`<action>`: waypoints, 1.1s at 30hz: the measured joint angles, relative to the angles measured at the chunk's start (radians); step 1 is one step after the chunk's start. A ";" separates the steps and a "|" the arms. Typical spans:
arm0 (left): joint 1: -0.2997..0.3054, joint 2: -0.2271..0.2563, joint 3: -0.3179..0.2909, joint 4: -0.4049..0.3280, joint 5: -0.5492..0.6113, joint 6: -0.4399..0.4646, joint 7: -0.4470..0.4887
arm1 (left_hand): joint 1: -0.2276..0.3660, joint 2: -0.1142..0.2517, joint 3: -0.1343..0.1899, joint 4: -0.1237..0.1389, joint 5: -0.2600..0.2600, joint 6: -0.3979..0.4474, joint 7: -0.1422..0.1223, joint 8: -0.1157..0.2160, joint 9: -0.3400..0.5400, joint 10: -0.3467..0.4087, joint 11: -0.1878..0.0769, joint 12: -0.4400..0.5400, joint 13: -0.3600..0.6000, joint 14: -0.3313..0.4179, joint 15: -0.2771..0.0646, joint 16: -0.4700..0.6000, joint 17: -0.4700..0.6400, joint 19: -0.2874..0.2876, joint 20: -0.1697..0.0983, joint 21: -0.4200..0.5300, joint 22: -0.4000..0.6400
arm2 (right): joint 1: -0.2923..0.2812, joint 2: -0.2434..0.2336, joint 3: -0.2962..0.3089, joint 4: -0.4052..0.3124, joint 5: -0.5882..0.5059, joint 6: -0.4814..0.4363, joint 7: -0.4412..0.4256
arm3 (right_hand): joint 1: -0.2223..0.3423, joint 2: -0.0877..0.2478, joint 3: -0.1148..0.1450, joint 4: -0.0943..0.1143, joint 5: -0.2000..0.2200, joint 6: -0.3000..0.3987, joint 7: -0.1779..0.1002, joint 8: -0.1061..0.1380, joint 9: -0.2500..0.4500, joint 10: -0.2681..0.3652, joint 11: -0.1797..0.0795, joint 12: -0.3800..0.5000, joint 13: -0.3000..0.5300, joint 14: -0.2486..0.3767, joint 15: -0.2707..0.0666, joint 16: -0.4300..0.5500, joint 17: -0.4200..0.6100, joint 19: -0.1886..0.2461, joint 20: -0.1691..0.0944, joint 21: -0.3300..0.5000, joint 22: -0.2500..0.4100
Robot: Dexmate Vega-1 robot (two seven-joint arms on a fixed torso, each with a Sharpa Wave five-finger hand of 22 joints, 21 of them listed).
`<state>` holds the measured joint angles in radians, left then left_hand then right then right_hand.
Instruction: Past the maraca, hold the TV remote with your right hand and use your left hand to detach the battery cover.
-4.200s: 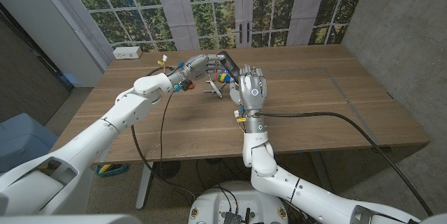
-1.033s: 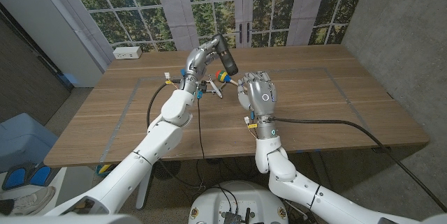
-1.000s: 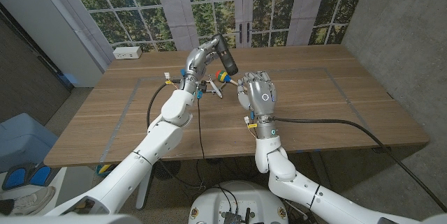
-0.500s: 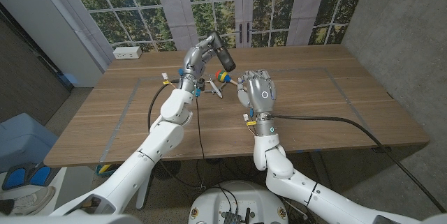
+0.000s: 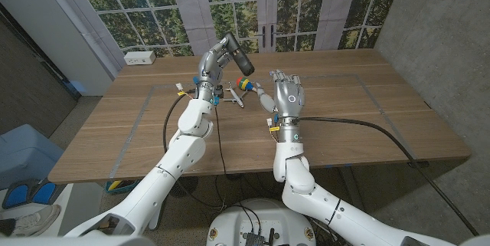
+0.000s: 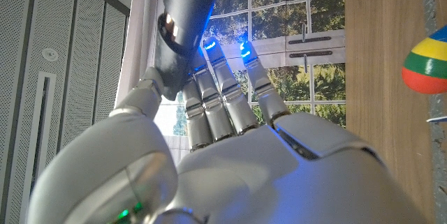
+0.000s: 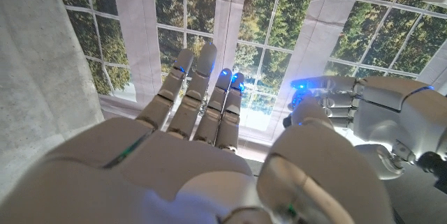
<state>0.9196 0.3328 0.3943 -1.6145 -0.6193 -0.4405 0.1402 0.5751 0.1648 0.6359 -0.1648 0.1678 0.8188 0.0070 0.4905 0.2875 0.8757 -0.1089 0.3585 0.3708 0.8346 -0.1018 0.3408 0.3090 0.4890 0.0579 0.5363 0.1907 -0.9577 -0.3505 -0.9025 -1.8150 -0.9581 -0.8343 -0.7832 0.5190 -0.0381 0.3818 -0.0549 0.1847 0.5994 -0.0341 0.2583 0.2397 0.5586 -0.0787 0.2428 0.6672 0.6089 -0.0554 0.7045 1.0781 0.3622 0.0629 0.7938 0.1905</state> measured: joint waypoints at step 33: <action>-0.107 0.039 0.033 0.133 -0.190 0.100 -0.334 | 0.000 0.000 0.003 -0.003 -0.002 0.016 -0.001 -0.035 -0.027 0.014 0.000 -0.007 -0.023 0.000 0.000 0.015 0.014 -0.019 -0.001 0.000 0.003 | -0.081 -0.181 0.171 -0.294 0.382 0.250 0.287 | 0.009 -0.010 0.026 -0.048 0.046 0.084 -0.014 0.023 0.000 0.090 -0.032 0.009 0.019 -0.003 -0.004 -0.032 -0.006 0.002 -0.002 -0.017 0.000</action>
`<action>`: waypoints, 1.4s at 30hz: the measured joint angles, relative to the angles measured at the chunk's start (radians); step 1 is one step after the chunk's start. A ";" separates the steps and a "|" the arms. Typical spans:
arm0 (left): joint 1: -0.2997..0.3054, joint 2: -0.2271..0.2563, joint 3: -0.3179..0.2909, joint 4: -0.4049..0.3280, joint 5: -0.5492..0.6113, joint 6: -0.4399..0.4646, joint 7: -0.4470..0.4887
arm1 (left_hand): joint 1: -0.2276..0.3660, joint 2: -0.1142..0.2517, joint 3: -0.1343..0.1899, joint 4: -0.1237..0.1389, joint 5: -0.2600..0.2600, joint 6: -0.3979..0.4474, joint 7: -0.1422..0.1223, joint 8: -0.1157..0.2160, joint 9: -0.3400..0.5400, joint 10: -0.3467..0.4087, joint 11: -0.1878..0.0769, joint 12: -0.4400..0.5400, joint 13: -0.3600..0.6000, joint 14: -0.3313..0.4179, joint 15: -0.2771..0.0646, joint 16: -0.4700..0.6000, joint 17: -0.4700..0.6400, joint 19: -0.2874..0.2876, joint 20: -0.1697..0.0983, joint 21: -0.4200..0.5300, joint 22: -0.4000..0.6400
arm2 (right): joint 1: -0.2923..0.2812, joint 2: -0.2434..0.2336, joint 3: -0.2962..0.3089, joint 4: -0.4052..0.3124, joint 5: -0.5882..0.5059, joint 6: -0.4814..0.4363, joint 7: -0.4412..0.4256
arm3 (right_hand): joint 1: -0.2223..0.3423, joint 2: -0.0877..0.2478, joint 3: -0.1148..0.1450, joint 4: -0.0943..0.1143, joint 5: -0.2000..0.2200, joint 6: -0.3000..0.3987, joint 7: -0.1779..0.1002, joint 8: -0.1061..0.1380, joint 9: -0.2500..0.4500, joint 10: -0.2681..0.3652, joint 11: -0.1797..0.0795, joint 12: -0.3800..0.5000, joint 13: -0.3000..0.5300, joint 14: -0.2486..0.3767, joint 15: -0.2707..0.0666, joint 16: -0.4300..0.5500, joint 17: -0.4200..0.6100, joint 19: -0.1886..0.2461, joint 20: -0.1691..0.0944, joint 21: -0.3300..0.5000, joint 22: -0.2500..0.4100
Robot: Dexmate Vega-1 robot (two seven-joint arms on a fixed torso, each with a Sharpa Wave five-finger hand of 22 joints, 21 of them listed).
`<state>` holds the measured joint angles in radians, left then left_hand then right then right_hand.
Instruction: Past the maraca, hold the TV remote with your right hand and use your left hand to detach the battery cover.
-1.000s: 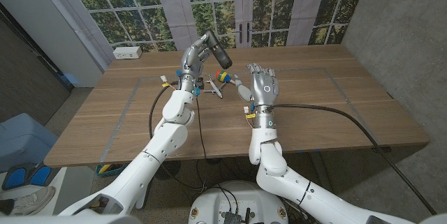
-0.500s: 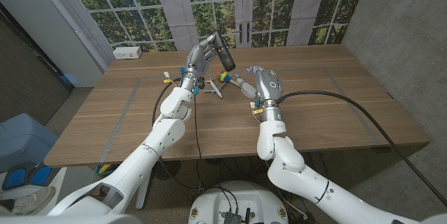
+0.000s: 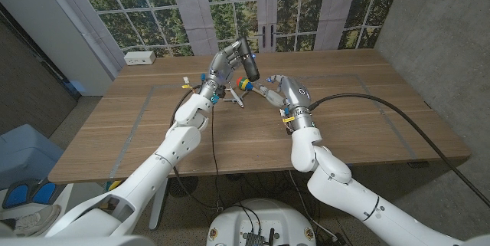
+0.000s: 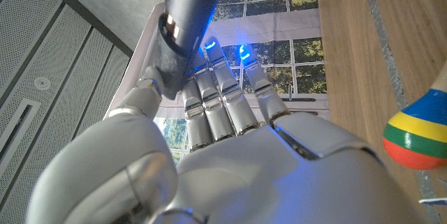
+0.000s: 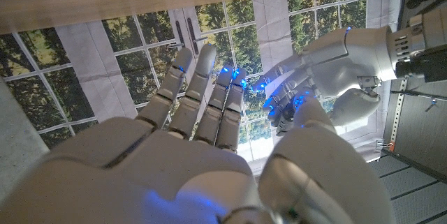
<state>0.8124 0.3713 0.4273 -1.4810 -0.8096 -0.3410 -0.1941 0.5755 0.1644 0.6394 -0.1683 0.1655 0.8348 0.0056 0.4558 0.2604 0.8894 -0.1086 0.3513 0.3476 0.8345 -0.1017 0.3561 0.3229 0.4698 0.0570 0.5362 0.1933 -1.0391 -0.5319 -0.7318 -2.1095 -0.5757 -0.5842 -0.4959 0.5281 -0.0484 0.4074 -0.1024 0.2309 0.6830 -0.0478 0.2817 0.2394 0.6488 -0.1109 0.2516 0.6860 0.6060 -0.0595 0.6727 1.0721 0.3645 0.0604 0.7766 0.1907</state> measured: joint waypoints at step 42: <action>-0.019 0.001 0.059 0.013 0.049 0.069 -0.030 | 0.007 -0.007 -0.001 0.001 0.002 0.014 0.000 -0.031 -0.015 0.007 -0.001 -0.011 -0.023 -0.009 0.002 0.000 0.004 -0.020 0.002 0.000 -0.003 | -0.027 -0.086 0.182 -0.069 0.531 0.150 0.176 | 0.093 0.042 0.033 -0.069 -0.001 0.156 -0.001 0.046 -0.003 0.132 0.004 0.051 0.061 0.071 -0.002 0.060 0.051 0.023 -0.001 -0.007 0.002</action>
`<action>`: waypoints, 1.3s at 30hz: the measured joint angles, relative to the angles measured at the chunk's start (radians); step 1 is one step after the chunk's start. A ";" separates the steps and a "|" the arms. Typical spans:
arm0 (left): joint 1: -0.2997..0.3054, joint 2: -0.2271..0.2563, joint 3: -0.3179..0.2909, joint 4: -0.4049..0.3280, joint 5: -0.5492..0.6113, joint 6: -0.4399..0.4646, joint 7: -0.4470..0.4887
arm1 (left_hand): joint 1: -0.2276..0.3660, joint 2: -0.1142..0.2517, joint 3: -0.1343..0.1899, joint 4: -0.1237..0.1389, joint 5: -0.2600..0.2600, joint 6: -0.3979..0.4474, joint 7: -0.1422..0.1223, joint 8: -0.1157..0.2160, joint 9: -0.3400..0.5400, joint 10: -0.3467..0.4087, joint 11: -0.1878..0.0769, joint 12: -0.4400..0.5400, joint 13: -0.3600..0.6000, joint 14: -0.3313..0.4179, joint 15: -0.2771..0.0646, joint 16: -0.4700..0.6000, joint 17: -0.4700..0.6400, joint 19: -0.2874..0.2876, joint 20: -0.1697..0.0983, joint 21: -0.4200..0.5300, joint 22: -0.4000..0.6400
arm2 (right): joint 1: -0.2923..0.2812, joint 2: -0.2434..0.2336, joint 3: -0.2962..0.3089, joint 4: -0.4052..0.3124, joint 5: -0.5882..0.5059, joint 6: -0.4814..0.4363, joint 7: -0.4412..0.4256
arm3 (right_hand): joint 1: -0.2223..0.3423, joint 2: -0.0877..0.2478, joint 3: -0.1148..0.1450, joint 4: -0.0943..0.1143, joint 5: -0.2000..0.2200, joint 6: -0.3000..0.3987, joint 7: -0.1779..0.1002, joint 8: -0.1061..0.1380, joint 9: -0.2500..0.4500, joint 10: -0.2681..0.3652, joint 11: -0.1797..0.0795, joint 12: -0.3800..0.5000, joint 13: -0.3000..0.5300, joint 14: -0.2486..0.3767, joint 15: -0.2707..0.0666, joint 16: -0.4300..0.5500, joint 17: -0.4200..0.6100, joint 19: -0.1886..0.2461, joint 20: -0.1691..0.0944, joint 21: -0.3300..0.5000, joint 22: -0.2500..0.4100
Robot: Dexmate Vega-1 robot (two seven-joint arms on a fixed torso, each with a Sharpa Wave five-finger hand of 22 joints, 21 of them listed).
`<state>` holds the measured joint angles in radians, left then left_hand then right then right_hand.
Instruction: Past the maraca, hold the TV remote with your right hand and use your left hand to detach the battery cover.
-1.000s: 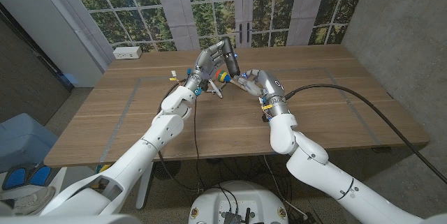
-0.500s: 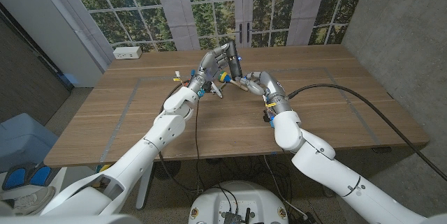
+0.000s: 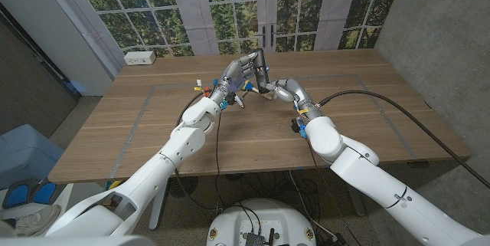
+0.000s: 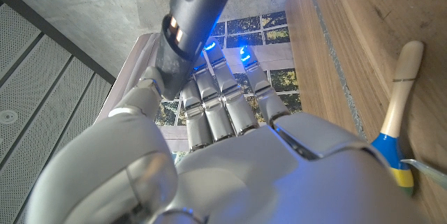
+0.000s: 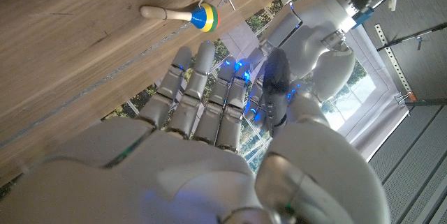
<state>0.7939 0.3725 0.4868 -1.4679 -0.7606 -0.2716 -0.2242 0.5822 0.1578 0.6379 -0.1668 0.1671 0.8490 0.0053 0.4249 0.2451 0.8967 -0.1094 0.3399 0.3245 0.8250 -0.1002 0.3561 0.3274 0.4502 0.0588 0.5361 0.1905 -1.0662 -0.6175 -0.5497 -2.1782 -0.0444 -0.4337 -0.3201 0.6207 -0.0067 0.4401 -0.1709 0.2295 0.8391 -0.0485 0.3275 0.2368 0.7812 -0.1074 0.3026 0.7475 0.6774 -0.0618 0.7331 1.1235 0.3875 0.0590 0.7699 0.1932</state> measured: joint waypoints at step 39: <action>0.004 -0.023 0.014 -0.021 -0.002 0.016 0.036 | -0.003 0.003 0.000 0.000 -0.002 0.013 -0.002 -0.035 -0.023 0.002 -0.002 -0.026 -0.015 -0.028 0.008 -0.005 0.000 -0.007 0.007 0.000 0.000 | -0.015 -0.102 0.066 0.093 0.278 0.316 0.105 | 0.298 0.018 0.060 -0.013 -0.031 0.249 0.049 0.116 -0.006 0.237 0.028 0.172 0.134 0.109 -0.027 0.184 0.106 0.047 -0.057 0.089 0.019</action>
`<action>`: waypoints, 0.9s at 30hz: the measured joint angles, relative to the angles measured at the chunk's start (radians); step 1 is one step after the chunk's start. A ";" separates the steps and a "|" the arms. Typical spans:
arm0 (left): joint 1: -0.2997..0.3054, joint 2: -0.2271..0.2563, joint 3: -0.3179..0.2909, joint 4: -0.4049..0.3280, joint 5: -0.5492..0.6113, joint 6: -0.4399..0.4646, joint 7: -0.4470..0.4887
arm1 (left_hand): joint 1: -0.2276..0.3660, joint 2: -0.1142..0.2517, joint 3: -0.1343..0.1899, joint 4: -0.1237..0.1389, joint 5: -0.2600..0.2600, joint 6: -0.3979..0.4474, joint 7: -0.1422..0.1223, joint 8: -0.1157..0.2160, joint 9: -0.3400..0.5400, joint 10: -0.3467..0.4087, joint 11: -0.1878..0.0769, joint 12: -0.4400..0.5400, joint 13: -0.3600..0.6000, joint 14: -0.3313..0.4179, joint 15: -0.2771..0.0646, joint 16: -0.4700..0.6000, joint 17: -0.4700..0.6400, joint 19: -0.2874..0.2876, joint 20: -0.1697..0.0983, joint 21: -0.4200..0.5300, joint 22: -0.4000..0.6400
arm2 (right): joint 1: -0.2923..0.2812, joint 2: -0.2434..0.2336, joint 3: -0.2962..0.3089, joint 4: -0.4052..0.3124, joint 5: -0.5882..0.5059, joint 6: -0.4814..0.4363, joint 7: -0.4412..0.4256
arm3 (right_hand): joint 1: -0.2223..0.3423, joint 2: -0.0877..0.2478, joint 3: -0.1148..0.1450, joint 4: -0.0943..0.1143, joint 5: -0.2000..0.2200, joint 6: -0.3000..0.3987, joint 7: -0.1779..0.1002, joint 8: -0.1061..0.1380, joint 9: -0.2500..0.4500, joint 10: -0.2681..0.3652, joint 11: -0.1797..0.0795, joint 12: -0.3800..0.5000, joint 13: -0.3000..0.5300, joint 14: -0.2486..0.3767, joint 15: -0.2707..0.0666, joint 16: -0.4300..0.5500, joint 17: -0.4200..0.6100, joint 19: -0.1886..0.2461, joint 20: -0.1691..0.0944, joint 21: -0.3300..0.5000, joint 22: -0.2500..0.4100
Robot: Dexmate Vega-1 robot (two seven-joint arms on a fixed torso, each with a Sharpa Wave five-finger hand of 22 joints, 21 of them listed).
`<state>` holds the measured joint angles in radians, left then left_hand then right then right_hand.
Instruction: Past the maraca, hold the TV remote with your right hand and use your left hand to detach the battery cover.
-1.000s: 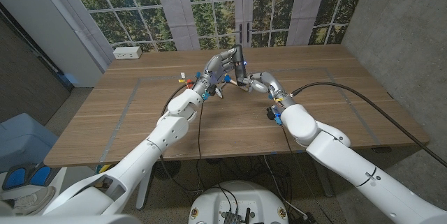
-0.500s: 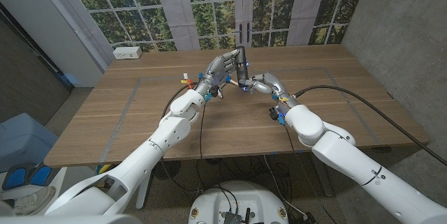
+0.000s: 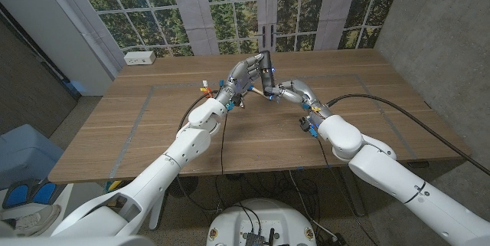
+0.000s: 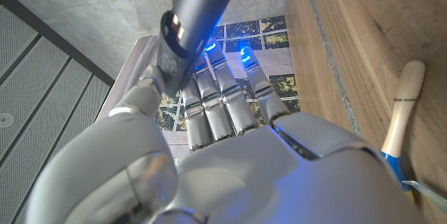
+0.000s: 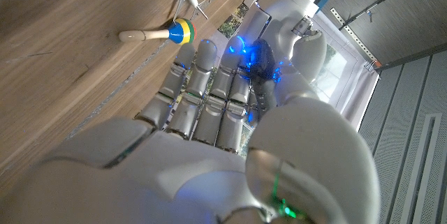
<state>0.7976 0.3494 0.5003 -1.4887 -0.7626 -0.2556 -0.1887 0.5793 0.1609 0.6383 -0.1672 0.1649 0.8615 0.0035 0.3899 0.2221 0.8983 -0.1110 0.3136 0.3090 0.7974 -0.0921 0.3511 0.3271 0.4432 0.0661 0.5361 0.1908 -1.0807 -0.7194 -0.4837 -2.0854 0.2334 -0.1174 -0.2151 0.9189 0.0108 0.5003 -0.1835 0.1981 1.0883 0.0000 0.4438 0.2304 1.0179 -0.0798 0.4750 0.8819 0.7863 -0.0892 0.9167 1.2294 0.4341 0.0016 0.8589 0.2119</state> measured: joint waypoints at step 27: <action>-0.009 -0.021 -0.043 -0.015 -0.080 -0.001 -0.025 | 0.020 0.022 0.022 0.033 0.002 0.020 -0.016 -0.023 -0.014 -0.072 -0.014 -0.023 0.009 -0.063 0.017 -0.011 0.005 -0.036 0.022 -0.004 0.000 | 0.006 -0.031 -0.009 0.017 -0.026 0.007 0.003 | 0.009 -0.009 0.012 0.012 0.010 0.019 0.012 0.023 0.075 0.000 0.011 0.008 0.011 -0.013 0.005 0.016 0.000 -0.008 0.000 0.015 0.000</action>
<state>0.7888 0.3288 0.4571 -1.5032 -0.8426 -0.2569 -0.2141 0.5993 0.1829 0.6599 -0.1339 0.1671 0.8815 -0.0123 0.3672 0.2083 0.8262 -0.1252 0.2902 0.3183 0.7344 -0.0750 0.3397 0.3321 0.4070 0.0878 0.5320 0.1909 -1.0747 -0.7504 -0.4925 -2.0688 0.2075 -0.1100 -0.2124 0.9281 0.0017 0.5127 -0.1712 0.2082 1.1074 0.0119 0.4667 0.3057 1.0181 -0.0689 0.4830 0.8928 0.7734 -0.0838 0.9322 1.2292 0.4263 0.0018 0.8743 0.2116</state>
